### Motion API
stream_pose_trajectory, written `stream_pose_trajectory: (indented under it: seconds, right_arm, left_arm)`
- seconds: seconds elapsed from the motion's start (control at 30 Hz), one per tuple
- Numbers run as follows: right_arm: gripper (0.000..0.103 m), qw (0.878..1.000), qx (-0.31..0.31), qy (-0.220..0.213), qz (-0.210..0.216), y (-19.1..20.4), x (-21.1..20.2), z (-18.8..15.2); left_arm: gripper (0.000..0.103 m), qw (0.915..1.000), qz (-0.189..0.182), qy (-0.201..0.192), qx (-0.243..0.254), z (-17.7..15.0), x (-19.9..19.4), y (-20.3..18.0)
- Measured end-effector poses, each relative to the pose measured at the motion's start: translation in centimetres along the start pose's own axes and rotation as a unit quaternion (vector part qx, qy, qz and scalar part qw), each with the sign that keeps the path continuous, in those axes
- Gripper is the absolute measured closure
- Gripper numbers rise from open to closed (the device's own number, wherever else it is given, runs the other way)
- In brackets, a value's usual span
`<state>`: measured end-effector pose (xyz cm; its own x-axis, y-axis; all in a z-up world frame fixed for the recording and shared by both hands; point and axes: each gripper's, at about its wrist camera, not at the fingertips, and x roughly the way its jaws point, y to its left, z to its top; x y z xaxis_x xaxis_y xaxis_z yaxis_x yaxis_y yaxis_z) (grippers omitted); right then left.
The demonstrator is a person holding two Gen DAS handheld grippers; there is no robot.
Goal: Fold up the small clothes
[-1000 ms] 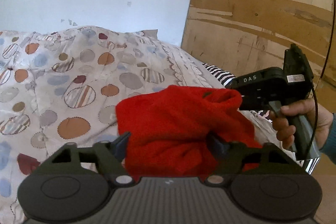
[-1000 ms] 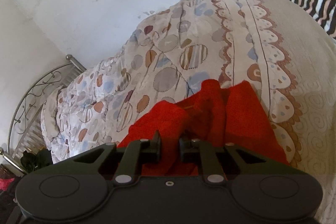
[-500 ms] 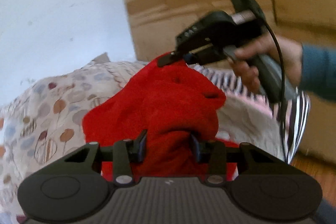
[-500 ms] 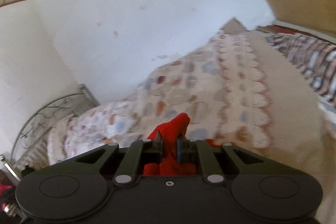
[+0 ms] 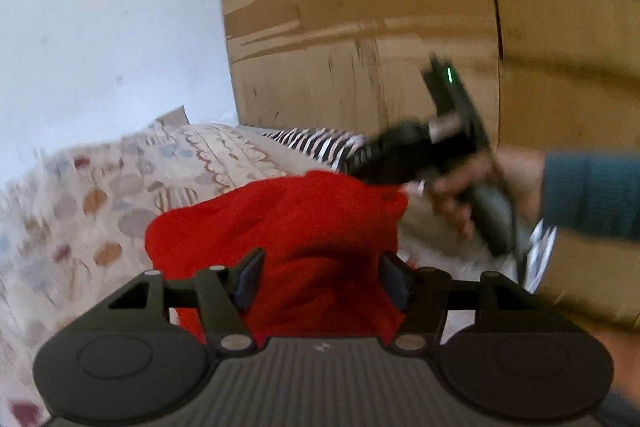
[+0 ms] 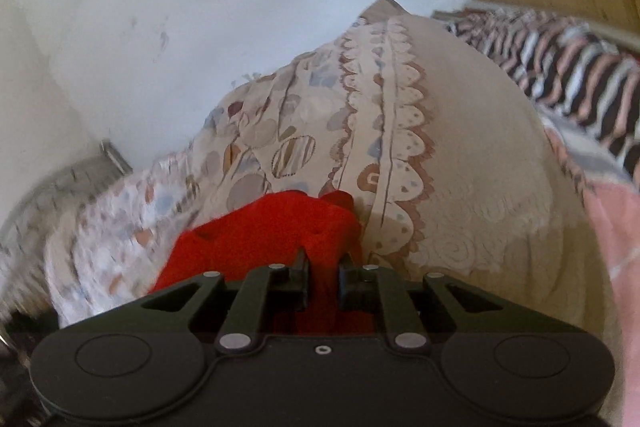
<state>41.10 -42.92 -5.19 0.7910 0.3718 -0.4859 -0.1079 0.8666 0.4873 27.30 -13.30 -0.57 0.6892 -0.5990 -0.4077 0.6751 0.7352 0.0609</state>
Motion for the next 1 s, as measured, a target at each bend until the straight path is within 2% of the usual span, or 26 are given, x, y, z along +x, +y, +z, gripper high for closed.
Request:
stream_pose_trajectory:
  seconds: [0.07,0.13,0.23,0.33,0.43,0.5,0.6,0.7,0.8,0.83,0.93,1.0]
  right_arm:
    - [0.089,1.0,-0.016,0.0,-0.008,0.4,0.0,-0.1]
    - [0.089,1.0,-0.016,0.0,-0.012,0.3,0.0,-0.3]
    - [0.088,1.0,-0.011,-0.004,-0.015,0.2,0.0,-0.6]
    - [0.088,1.0,-0.013,-0.007,-0.02,0.4,0.0,-0.7]
    - [0.086,0.999,-0.019,-0.007,-0.027,0.7,-0.1,-0.8]
    - [0.083,0.999,-0.027,-0.008,-0.035,1.0,-0.3,-0.9]
    - [0.077,0.998,-0.04,-0.01,-0.046,1.5,-1.0,-0.9]
    - [0.066,0.997,-0.052,-0.017,-0.057,2.5,-2.1,-0.9]
    - [0.036,0.996,-0.067,-0.035,-0.055,4.0,-3.6,-0.9]
    - [0.023,0.996,-0.069,-0.042,-0.047,4.5,-4.1,-0.9]
    - [0.013,0.995,-0.078,-0.055,-0.017,6.4,-5.5,-1.2]
    - [0.007,0.994,-0.093,-0.056,-0.014,7.6,-5.8,-1.7]
  left_arm:
    - [0.03,0.9979,-0.023,-0.018,-0.059,0.2,-1.1,1.9]
    - [0.021,0.9908,-0.037,-0.041,-0.124,0.2,-2.3,3.8]
    - [0.02,0.9764,-0.023,-0.047,-0.21,0.3,-3.0,6.4]
    - [0.019,0.9554,0.016,-0.031,-0.293,0.4,-2.3,9.0]
    - [0.008,0.9253,0.041,-0.011,-0.377,-0.1,-1.2,11.3]
    - [0.008,0.9162,0.057,0.017,-0.396,-0.4,-0.3,12.3]
    - [0.008,0.9152,0.065,0.065,-0.392,-1.3,1.3,12.1]
    - [0.007,0.9161,0.058,0.067,-0.391,-2.8,1.5,11.3]
    - [0.007,0.9168,0.05,0.067,-0.391,-4.2,1.3,10.5]
    - [0.007,0.9163,0.047,0.066,-0.392,-4.6,1.2,10.3]
    - [0.007,0.9233,0.05,0.061,-0.376,-4.9,0.9,9.3]
    - [0.007,0.9295,0.058,0.057,-0.36,-4.9,0.6,8.8]
